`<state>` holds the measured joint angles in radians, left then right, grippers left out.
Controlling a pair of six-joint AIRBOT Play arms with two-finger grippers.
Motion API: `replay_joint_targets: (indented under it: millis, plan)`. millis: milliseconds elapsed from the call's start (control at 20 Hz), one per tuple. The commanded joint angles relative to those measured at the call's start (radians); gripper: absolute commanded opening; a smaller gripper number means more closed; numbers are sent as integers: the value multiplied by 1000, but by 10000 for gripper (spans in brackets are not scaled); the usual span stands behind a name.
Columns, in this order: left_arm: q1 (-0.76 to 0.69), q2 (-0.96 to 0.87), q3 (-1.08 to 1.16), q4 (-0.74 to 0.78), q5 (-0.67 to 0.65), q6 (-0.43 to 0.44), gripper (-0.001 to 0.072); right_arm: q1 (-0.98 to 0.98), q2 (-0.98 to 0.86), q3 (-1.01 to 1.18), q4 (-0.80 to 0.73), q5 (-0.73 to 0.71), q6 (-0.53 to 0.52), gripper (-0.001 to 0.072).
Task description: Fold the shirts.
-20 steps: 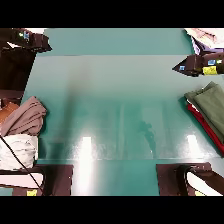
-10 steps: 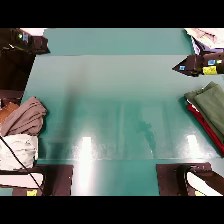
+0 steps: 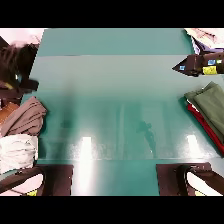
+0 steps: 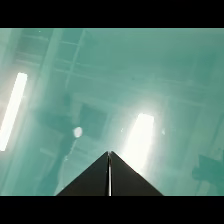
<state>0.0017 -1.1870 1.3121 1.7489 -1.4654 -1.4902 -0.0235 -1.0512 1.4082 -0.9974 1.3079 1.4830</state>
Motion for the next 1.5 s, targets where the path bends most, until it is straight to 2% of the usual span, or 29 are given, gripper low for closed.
replay_joint_targets:
  millis: [0, 50, 250, 600, 650, 700, 950, 1000, 1200, 1350, 1450]
  plan:
    - [51, 70, -279, 138, 98, -58, 559, 1, -1, 0, 0, 0, 0, 15]
    - [76, 70, -321, 136, 130, -60, 538, 1, -1, 0, 0, 0, 0, 15]
    - [150, 69, -410, 127, 294, -83, 538, 1, -1, 0, 0, 1, 0, 15]
    - [152, 68, -417, 72, 464, -83, 534, 1, -1, 0, 3, 5, 0, 15]
    - [152, 61, -418, 73, 468, -82, 431, 1, -1, 0, 3, 5, 0, 15]
    - [152, 49, -418, 72, 461, -81, 254, 1, -1, 0, 3, 5, 0, 15]
    - [152, 26, -417, 64, 470, -82, 234, 1, 0, 0, 3, 12, 0, 15]
    - [152, 26, -417, 64, 466, -82, 42, 1, 0, 0, 3, 12, 1, 15]
    - [152, 37, -402, 54, 445, -85, 26, 1, 0, 0, 3, 11, 1, 15]
    - [137, 99, -284, 31, 427, -79, 25, 1, 0, 0, 3, 11, 1, 15]
    - [85, 166, -158, -10, 404, -19, 26, 1, 0, 0, 4, 2, 1, 15]
